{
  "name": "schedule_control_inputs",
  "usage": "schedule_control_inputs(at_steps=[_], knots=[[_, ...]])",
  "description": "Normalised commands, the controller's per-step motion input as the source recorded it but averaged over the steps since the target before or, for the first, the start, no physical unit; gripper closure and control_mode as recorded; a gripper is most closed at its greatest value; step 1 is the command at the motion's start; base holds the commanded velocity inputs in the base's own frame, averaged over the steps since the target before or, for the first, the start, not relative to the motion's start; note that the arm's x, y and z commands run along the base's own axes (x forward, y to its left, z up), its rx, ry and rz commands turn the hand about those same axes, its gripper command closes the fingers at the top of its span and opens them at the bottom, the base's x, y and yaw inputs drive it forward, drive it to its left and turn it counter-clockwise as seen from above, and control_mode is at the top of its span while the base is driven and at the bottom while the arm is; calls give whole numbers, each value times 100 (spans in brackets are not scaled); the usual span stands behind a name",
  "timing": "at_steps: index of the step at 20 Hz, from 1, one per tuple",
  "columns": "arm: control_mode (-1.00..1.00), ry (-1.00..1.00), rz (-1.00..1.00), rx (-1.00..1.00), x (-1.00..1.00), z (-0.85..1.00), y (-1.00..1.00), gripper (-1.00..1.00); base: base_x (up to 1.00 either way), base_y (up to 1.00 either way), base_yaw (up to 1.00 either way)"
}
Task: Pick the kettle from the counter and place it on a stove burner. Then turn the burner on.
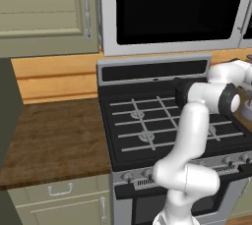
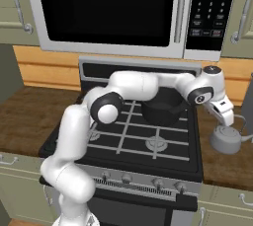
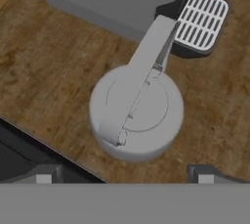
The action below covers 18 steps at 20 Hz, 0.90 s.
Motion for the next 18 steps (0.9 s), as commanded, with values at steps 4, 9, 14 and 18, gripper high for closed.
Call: schedule_control_inputs(at_steps=[4,9,14,18], knots=[[-100,0,0,0,22,-7,-20,-100,0,0,0],[-100,0,0,0,21,-8,-12,-100,0,0,0],[-100,0,0,0,22,-9,-7,-100,0,0,0],[-100,0,0,0,10,-10,-21,-100,0,0,0]])
